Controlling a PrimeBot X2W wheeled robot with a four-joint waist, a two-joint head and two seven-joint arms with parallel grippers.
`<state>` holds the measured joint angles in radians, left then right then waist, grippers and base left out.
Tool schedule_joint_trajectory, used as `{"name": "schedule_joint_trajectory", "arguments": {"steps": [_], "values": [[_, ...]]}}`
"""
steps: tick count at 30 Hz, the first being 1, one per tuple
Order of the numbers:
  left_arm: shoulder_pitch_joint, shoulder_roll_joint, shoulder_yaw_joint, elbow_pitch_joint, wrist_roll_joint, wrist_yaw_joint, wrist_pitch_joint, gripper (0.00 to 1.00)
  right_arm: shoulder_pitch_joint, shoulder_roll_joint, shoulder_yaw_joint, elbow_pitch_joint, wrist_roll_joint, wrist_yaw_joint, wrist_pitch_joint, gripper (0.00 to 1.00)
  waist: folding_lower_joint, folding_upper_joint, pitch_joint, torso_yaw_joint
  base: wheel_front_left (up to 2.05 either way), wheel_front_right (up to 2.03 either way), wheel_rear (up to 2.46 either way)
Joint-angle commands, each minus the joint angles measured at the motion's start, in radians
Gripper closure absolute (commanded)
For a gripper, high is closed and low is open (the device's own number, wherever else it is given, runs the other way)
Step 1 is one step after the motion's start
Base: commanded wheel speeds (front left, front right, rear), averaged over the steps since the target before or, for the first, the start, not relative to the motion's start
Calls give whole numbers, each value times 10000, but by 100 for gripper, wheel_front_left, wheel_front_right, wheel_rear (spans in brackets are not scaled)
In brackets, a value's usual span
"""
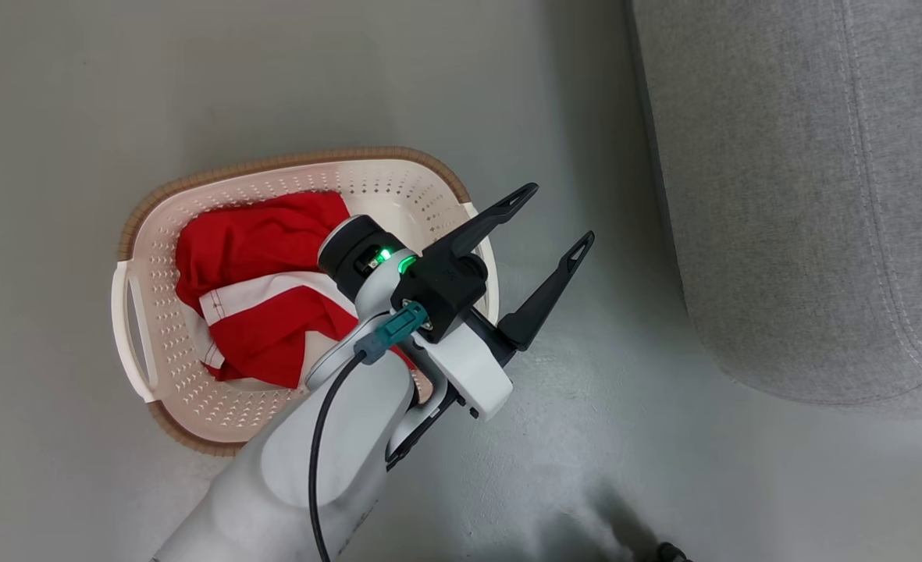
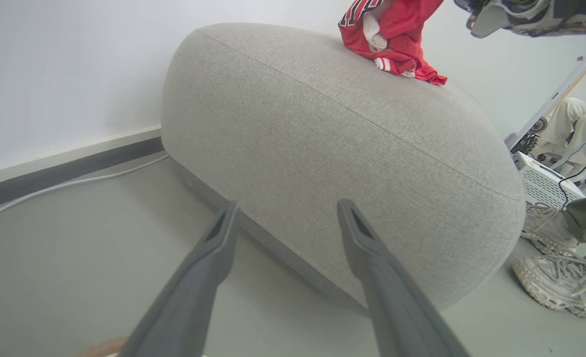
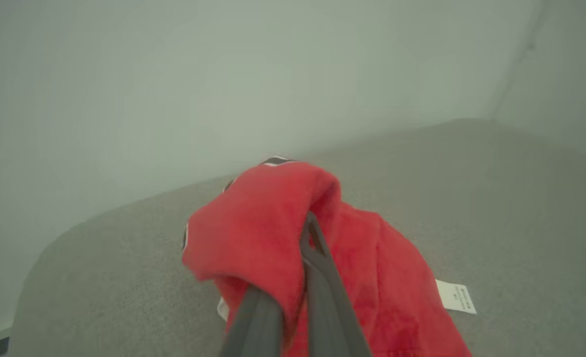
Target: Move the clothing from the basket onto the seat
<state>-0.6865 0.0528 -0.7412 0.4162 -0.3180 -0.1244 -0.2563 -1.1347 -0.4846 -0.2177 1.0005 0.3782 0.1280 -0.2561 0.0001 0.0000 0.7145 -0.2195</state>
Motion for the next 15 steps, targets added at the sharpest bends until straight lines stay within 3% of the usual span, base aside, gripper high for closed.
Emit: {"name": "schedule_joint_trajectory", "arguments": {"steps": [1,3,4,5,6,15], "values": [[-153,-26,216,-261,-93,41,-55,0,540,-179,186,-120,142,27,-57,100,-1,0,-71,-34,0,0,0],[-123,-26,249,-248,-124,38,-55,0,1040,-13,405,-154,346,27,-57,98,-1,0,-199,-50,0,0,0],[-101,-26,268,-241,-140,36,-55,0,1295,111,544,-161,493,27,-57,80,-1,0,-274,-59,0,0,0],[-75,-26,288,-227,-138,34,-55,0,1537,253,704,-207,703,27,-57,14,-1,0,-354,-68,0,0,0],[-41,-26,315,-194,-123,32,-55,0,1803,334,932,-232,846,27,-57,0,-1,0,-445,-79,0,0,0],[596,-26,789,-252,-248,139,-55,0,3755,497,2613,-1562,1793,27,-57,0,-1,0,-1431,75,0,0,0]]}}
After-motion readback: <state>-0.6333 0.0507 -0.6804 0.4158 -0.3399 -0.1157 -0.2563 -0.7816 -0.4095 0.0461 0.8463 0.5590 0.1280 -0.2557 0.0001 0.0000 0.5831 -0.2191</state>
